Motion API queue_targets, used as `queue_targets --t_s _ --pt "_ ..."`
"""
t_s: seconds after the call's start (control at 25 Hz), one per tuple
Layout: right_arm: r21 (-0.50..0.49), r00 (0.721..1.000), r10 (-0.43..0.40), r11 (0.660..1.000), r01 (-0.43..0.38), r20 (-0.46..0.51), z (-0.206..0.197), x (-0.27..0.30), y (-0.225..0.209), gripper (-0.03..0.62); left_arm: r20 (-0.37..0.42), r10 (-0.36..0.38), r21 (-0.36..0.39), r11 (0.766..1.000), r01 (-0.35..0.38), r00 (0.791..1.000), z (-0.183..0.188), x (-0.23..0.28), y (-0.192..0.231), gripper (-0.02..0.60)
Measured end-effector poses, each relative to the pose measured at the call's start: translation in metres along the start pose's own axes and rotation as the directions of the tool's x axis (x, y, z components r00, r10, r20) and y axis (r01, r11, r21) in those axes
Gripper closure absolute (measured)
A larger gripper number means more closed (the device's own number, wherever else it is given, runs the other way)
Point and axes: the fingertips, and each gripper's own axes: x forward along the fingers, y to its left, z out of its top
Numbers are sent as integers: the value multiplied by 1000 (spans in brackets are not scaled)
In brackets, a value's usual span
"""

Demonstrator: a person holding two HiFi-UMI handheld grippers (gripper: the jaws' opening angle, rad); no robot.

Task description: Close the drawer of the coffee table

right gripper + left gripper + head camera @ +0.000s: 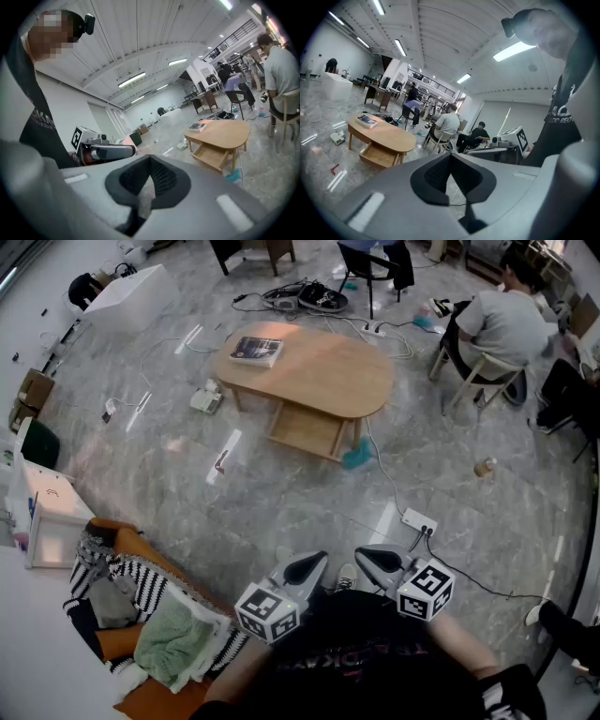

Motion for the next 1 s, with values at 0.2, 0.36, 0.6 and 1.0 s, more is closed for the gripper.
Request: queue_targets --t_s 0.2,0.36,0.6,1.0 --pt "-8 1000 5 1000 -5 -5 -1 1 2 593 0 -2 -1 1000 2 1000 -1 -1 -1 575" --pt "-15 1000 11 1000 -11 -7 -2 2 3 594 5 1 0 1000 -1 1000 0 -3 -1 575" --pt "-27 1000 17 999 -17 -3 2 2 3 594 8 -1 -1 1000 1 1000 3 -2 -1 575" --pt "-85 999 13 996 -10 39 12 -5 1 594 3 -15 15 1000 15 1000 4 3 -8 575"
